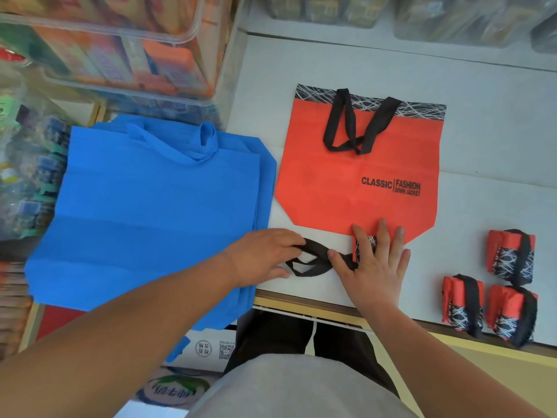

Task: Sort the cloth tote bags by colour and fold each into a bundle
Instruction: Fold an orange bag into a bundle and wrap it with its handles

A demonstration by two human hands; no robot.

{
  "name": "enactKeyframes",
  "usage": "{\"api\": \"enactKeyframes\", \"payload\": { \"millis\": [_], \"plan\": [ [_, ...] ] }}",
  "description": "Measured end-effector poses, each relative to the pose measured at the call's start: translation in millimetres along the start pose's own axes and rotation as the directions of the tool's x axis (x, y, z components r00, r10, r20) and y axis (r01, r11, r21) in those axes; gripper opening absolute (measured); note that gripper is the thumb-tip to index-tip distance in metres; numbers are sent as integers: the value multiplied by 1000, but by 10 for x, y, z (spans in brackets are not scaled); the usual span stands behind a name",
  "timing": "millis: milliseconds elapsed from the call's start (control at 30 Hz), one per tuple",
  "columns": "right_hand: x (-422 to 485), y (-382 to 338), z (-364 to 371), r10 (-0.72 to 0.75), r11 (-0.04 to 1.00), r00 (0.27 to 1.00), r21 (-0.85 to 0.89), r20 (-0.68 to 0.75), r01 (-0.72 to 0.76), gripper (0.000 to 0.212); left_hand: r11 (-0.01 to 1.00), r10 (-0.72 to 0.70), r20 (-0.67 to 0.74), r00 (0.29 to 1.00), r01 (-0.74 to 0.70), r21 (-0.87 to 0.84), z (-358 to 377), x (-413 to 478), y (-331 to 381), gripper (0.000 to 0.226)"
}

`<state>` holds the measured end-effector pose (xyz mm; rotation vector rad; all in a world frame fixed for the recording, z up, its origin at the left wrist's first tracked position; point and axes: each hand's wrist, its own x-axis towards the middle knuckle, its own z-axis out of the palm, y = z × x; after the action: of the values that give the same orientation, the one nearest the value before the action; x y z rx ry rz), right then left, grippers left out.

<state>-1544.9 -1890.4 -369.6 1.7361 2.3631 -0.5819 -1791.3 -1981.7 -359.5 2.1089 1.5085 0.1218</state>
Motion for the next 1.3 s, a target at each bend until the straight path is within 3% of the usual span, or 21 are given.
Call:
{"api": "enactKeyframes", "payload": {
  "millis": [100,200,300,367,467,567,733,833,967,1033,1133,1300],
  "plan": [
    [6,4,-11,-13,1000,1000,-5,8,13,75,996,84,-53,995,-83,8,-71,89,-19,13],
    [19,11,-20,-17,1000,999,-15,35,18,78,994,92,-107,990,-99,-55,-104,99,53,12],
    [30,15,-37,-21,1000,997,-3,69,21,76,925,-47,-107,993,3,-381,-155,43,251,18],
    [24,18,-64,-19,1000,995,25,97,16,73,787,-243,-66,968,157,-596,-238,43,388,16],
    [10,24,-117,-24,995,990,96,137,11,72,463,-484,51,874,305,-832,-363,127,486,12],
    [16,27,-162,-27,990,987,142,158,4,81,312,-645,90,759,369,-876,-256,295,560,15],
    [2,-1,-198,-45,993,987,113,157,27,106,38,-835,252,489,508,-861,13,486,723,24],
    [-4,-51,-213,-22,998,986,60,165,12,115,12,-849,246,468,482,-876,3,565,848,22],
    [-8,-65,-168,1,999,992,32,126,-5,106,176,-846,124,518,493,-852,-43,515,823,20],
    [1,-61,-112,5,999,997,34,77,-7,97,198,-828,133,545,507,-839,-67,484,797,21],
    [16,-35,-31,-16,999,999,38,36,15,87,174,-819,159,551,502,-847,-99,473,778,20],
    [24,22,46,-43,998,999,38,5,43,69,48,-809,210,549,418,-907,-120,488,787,18]
  ]
}}
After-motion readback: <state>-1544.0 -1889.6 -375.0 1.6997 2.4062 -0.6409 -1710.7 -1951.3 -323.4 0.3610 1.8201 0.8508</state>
